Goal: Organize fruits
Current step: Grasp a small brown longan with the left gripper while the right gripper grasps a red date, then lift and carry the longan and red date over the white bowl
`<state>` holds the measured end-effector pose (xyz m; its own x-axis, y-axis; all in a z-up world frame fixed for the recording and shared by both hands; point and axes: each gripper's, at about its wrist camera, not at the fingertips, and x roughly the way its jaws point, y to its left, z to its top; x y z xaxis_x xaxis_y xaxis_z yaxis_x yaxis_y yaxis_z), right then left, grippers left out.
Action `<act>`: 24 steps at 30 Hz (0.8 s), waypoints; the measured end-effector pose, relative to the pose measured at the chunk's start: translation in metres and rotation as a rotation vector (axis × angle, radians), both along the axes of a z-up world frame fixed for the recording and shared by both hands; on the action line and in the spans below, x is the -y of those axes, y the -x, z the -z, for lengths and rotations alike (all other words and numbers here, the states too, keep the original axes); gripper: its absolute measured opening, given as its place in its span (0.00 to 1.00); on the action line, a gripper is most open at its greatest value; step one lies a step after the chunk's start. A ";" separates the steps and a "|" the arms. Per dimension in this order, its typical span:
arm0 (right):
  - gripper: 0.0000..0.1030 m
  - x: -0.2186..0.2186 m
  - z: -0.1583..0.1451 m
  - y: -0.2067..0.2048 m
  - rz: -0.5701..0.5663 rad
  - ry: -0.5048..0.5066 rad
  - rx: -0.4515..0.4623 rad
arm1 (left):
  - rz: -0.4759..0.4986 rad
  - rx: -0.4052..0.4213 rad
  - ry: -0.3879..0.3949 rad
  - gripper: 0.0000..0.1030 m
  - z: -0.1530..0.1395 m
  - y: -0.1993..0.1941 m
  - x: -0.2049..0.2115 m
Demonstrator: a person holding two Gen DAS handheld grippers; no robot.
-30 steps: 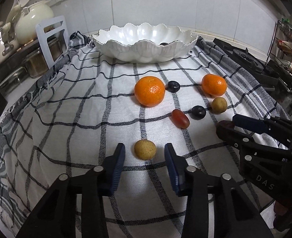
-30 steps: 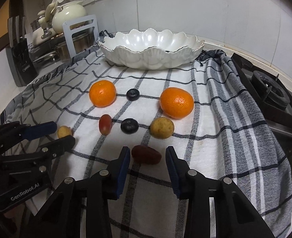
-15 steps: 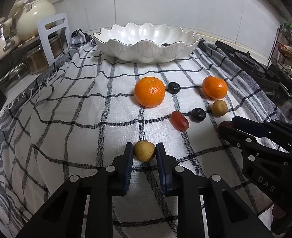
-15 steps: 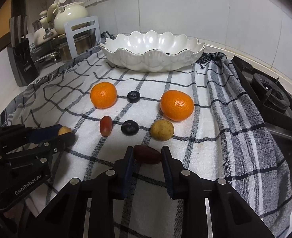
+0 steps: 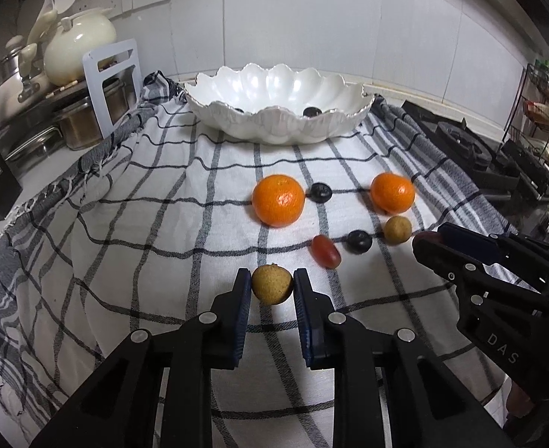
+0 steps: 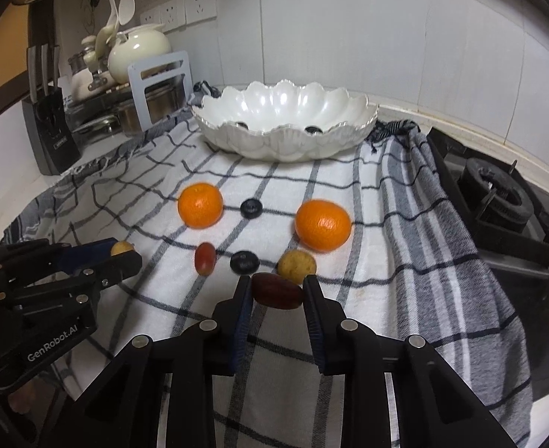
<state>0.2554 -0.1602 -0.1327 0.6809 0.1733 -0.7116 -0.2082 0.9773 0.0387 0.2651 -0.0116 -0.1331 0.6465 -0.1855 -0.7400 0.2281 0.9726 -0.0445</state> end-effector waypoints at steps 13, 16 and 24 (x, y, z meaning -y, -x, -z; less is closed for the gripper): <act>0.28 0.009 -0.039 0.000 -0.005 -0.011 0.121 | -0.030 0.101 0.030 0.23 -0.040 -0.001 0.002; 0.28 0.011 -0.048 -0.002 -0.005 -0.012 0.151 | -0.035 0.125 0.034 0.23 -0.049 -0.002 0.004; 0.28 0.015 -0.069 -0.017 0.006 -0.020 0.221 | -0.043 0.190 0.037 0.23 -0.073 -0.013 0.007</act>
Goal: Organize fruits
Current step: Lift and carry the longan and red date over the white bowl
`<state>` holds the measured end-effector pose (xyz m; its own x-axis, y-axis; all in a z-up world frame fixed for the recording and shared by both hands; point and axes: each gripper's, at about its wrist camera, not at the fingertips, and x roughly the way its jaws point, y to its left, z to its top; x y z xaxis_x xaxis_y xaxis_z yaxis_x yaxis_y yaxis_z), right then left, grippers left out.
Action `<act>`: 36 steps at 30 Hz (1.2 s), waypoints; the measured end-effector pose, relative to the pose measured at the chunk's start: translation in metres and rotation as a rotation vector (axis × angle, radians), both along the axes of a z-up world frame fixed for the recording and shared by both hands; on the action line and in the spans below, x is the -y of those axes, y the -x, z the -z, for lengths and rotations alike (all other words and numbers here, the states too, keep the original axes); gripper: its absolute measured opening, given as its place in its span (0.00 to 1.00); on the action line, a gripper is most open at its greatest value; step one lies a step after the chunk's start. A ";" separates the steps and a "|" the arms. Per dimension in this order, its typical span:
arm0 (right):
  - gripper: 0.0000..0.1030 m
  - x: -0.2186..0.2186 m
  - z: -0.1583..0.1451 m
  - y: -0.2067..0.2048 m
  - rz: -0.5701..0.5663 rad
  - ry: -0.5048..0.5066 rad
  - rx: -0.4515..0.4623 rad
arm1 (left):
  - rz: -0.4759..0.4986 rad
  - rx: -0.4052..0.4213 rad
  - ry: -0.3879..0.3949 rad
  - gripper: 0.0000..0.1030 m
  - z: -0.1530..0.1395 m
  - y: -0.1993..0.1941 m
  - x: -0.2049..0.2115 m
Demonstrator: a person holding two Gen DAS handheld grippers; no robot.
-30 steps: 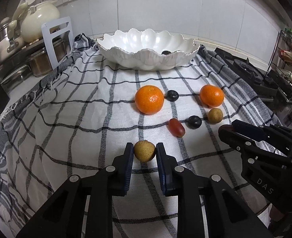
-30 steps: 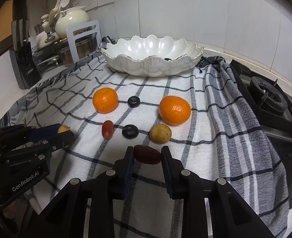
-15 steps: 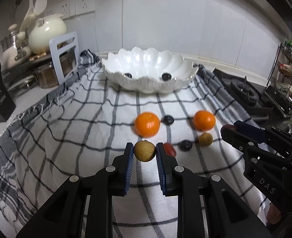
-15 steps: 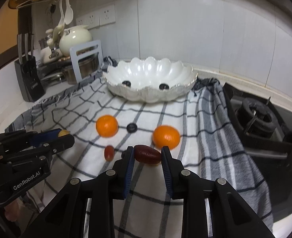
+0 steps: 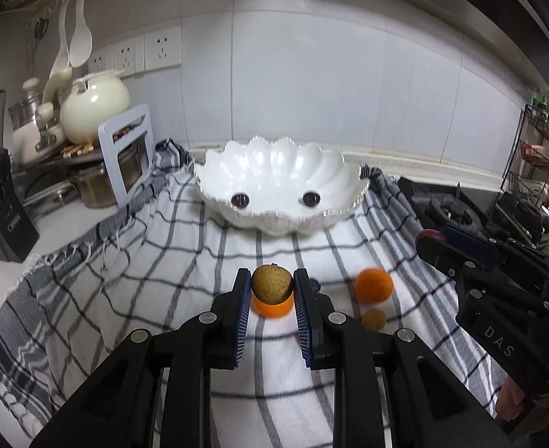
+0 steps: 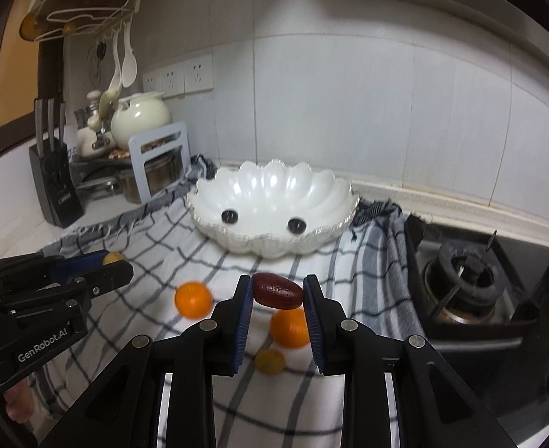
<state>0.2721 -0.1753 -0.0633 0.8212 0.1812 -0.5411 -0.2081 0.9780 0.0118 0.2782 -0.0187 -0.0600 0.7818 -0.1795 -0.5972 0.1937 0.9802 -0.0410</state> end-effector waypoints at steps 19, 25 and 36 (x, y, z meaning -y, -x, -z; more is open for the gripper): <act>0.28 0.002 -0.033 -0.065 0.053 -0.021 0.085 | -0.019 0.120 0.017 0.23 -0.042 -0.057 0.008; 0.28 0.001 -0.041 -0.086 0.057 -0.022 0.080 | -0.013 0.138 0.005 0.23 -0.052 -0.079 0.012; 0.28 0.005 -0.044 -0.142 0.048 -0.090 0.013 | 0.011 0.132 0.012 0.23 -0.063 -0.121 0.019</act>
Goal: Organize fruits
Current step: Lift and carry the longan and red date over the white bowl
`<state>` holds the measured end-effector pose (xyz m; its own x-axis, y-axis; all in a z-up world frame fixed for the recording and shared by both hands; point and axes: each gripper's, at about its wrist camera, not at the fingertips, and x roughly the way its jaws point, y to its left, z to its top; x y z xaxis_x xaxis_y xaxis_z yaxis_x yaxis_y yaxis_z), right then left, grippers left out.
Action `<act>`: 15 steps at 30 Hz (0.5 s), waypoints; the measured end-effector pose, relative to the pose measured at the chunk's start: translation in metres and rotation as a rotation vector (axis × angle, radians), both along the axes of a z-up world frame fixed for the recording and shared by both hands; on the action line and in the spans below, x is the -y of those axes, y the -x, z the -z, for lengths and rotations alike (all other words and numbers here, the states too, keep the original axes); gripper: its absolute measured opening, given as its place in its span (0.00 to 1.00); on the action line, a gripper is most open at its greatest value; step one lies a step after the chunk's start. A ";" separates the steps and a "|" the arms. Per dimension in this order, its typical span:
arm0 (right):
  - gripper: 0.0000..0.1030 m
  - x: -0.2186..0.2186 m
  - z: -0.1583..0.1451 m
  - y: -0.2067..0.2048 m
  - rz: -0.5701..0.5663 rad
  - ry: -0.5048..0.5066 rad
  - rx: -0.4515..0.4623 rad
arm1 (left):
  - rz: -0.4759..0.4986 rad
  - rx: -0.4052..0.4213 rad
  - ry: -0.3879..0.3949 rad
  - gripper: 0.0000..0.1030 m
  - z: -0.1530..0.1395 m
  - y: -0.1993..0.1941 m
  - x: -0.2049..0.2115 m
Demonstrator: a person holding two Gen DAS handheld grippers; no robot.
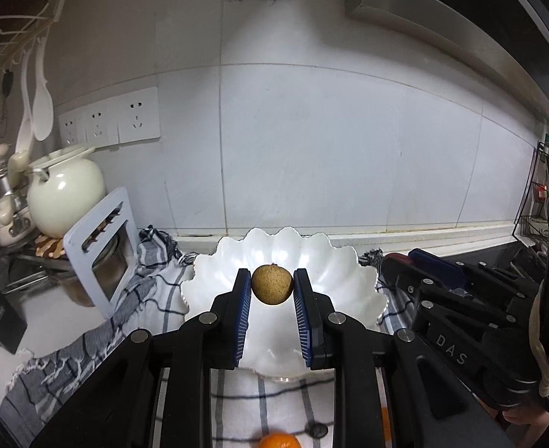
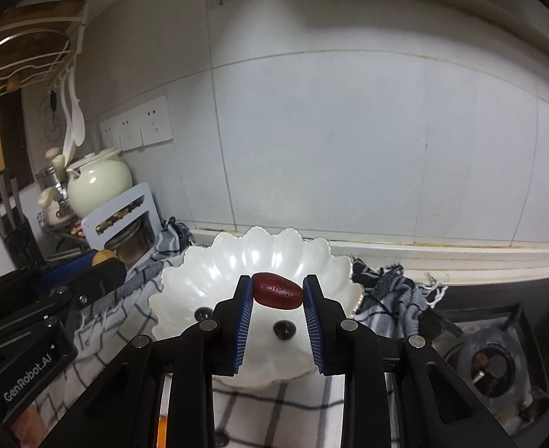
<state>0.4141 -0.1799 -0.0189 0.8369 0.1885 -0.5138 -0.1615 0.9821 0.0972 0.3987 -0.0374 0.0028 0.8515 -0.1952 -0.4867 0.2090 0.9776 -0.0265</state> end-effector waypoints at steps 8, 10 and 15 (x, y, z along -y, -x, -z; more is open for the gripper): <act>0.28 -0.005 0.003 -0.038 0.000 0.044 -0.037 | -0.008 -0.060 -0.018 0.23 0.007 -0.046 0.000; 0.28 -0.006 0.004 -0.047 0.003 0.059 -0.044 | -0.009 -0.069 -0.018 0.23 0.009 -0.054 0.000; 0.28 -0.007 0.008 -0.065 0.009 0.086 -0.059 | -0.028 -0.089 -0.021 0.23 0.012 -0.075 -0.002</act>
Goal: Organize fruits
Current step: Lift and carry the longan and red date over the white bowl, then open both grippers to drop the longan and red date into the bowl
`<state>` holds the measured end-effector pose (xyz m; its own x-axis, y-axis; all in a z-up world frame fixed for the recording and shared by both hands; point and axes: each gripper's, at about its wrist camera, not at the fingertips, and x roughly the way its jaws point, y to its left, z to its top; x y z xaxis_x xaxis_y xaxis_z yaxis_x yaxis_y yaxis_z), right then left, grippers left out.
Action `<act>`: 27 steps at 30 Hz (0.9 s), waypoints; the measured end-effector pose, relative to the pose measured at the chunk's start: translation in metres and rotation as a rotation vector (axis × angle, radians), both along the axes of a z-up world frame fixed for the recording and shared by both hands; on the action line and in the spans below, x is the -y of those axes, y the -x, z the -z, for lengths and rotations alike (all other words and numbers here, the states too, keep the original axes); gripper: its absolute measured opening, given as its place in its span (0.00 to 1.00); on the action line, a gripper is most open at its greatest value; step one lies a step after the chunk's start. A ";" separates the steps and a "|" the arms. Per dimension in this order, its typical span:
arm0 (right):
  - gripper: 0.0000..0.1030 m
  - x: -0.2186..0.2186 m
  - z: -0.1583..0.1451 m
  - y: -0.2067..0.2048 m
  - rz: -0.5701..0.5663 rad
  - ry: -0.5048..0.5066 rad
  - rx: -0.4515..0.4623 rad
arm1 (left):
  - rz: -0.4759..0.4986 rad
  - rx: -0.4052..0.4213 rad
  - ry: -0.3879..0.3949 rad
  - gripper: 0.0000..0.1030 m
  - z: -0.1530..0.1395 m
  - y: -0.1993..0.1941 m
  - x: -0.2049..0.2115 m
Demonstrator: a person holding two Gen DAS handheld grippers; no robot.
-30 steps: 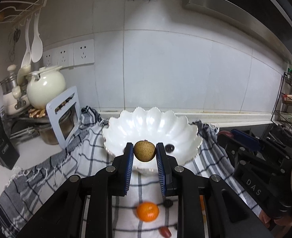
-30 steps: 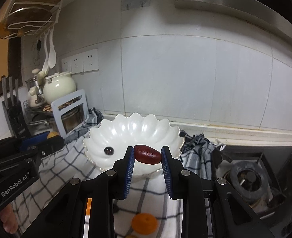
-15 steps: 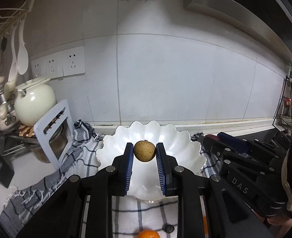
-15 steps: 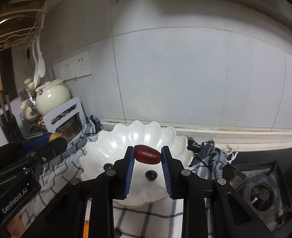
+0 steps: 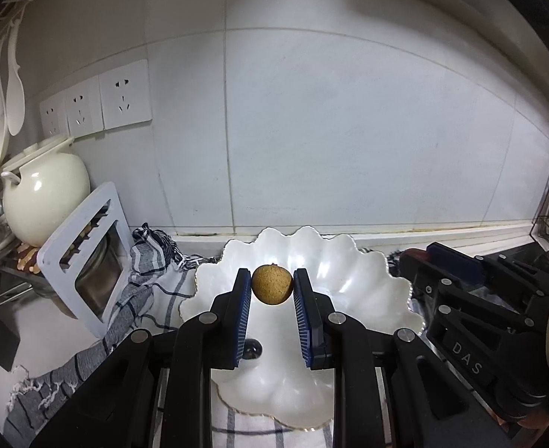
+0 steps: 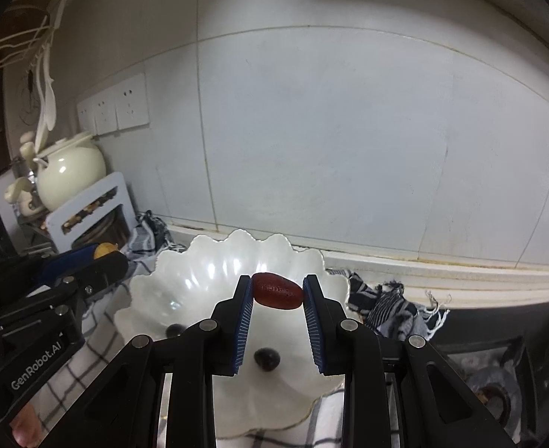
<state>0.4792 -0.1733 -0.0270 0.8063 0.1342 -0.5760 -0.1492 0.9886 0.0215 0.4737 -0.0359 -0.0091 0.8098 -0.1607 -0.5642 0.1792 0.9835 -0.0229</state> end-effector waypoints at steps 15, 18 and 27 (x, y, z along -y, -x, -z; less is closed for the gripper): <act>0.28 -0.007 0.026 -0.054 0.009 0.047 -0.094 | 0.011 -0.181 0.048 0.23 0.038 -0.067 0.001; 0.28 -0.008 0.032 -0.062 0.007 0.052 -0.117 | 0.011 -0.214 0.046 0.23 0.045 -0.079 0.003; 0.28 -0.007 0.049 -0.082 0.021 0.068 -0.178 | -0.001 -0.295 0.051 0.29 0.059 -0.105 0.006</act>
